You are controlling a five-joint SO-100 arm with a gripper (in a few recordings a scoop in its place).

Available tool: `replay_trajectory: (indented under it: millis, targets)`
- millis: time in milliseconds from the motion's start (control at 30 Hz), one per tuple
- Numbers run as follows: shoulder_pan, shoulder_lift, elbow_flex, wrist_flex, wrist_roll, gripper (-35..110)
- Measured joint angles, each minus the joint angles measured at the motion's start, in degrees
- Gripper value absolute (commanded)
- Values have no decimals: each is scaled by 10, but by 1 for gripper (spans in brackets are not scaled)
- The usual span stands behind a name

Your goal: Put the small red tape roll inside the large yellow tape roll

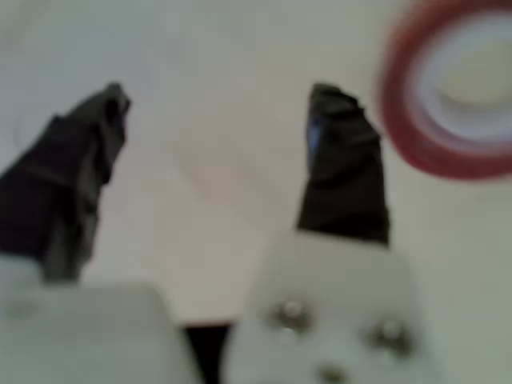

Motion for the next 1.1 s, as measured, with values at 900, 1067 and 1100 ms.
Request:
replay_trajectory:
  millis: [900,1067,1100]
  targets:
    - [-33,-181,-224,0,-3,4]
    - [-36,-206,-236,0,-3,0]
    - [-36,-207,-240,0,-3,0]
